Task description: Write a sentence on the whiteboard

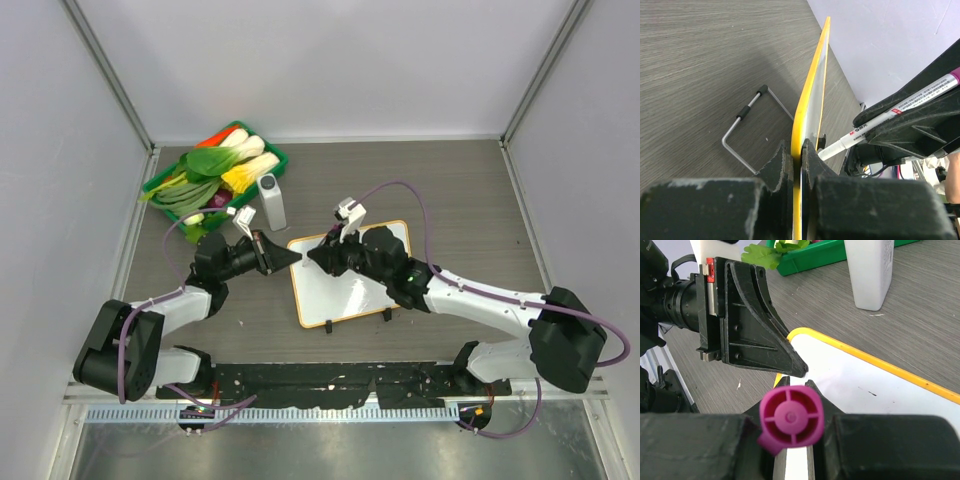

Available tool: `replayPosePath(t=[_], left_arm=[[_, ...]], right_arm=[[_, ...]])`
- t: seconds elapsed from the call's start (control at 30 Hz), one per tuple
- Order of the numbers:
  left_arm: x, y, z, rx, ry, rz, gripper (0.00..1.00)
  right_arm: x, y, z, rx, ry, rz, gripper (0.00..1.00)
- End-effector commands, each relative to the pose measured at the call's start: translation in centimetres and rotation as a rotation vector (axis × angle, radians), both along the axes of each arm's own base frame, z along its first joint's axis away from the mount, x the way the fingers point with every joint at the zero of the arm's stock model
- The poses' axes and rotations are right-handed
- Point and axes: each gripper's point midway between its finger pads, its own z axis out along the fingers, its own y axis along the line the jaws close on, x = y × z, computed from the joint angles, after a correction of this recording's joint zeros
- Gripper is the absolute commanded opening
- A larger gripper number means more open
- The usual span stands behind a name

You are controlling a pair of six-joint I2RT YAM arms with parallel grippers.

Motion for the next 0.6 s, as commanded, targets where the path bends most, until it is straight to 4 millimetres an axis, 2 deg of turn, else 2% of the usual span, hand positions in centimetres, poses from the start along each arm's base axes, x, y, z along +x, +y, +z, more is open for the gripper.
replayPosePath(t=[0.0, 0.23, 0.57], left_arm=[[1.1, 0.8, -1.9, 0.096, -0.016, 0.057, 0.00], [1.1, 0.8, -1.9, 0.099, -0.015, 0.058, 0.00], [1.1, 0.9, -2.0, 0.103, -0.012, 0.059, 0.00]], right_arm=[[0.3, 0.8, 1.8, 0.030, -0.057, 0.001, 0.01], [1.7, 0.0, 0.6, -0.016, -0.056, -0.089, 0.01], [2.9, -0.7, 0.8, -0.030, -0.070, -0.189, 0.01]])
